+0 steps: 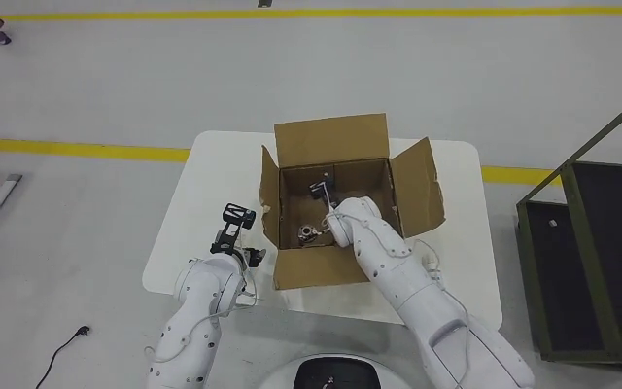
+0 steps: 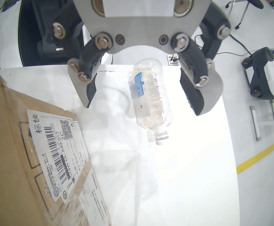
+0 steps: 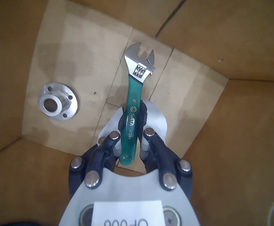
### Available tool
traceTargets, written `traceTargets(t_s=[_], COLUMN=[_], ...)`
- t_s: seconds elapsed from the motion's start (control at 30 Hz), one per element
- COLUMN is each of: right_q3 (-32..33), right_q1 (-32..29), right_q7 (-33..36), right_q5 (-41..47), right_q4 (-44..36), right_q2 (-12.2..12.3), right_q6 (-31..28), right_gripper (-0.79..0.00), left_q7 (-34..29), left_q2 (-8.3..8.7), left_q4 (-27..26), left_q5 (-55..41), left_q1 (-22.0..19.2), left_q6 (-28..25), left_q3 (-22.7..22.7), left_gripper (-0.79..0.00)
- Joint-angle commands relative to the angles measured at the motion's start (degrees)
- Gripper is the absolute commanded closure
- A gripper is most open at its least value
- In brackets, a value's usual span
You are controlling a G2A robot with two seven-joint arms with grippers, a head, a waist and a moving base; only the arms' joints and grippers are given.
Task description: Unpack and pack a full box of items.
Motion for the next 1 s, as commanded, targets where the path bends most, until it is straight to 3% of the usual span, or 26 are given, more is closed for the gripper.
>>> traceTargets(t_s=[0.0,0.23,0.27,0.33,0.37,0.4,0.5,0.63,0.73,0.83,0.93,0.97], right_q3=[0.29,1.37,1.53,1.92,2.0,2.23,2.42,2.69,2.97,3.45,3.64,3.62], right_q1=[-1.08,-3.25,-3.42,-3.72,-3.77,-3.88,-3.7,-3.44,-3.26,-3.13,-2.56,-2.31], right_q7=[1.08,2.54,2.54,2.31,2.19,1.93,1.76,1.51,1.11,0.17,-0.43,-0.63], right_q5=[-0.92,-2.45,-2.52,-2.42,-2.53,-2.15,-2.35,-2.33,-2.1,-1.23,-0.23,0.22], right_q4=[-1.32,-3.23,-3.35,-3.35,-3.36,-3.47,-3.61,-3.8,-4.1,-4.06,-2.91,-2.45], right_q2=[0.35,1.08,1.13,1.22,1.23,1.22,1.19,1.14,1.08,1.0,0.71,0.57], right_q6=[-0.15,-0.52,-0.54,-0.34,-0.22,-0.06,0.14,0.26,0.34,0.46,1.08,1.19], right_gripper=[0.0,-0.018,-0.175,-0.339,-0.372,-0.471,-0.551,-0.566,-0.52,-0.502,-0.533,-0.502], left_q7=[0.0,0.0,0.0,0.0,0.0,0.0,0.0,0.0,0.0,0.0,0.0,0.0], left_q2=[0.0,0.0,0.0,0.0,0.0,0.0,0.0,0.0,0.0,0.0,0.0,0.0], left_q4=[0.0,0.0,0.0,0.0,0.0,0.0,0.0,0.0,0.0,0.0,0.0,0.0], left_q5=[0.0,0.0,0.0,0.0,0.0,0.0,0.0,0.0,0.0,0.0,0.0,0.0], left_q1=[0.0,0.0,0.0,0.0,0.0,0.0,0.0,0.0,0.0,0.0,0.0,0.0], left_q6=[0.0,0.0,0.0,0.0,0.0,0.0,0.0,0.0,0.0,0.0,0.0,0.0], left_q3=[0.0,0.0,0.0,0.0,0.0,0.0,0.0,0.0,0.0,0.0,0.0,0.0], left_gripper=[-0.785,-0.785,-0.785,-0.785,-0.785,-0.785,-0.785,-0.785,-0.785,-0.785,-0.785,-0.785])
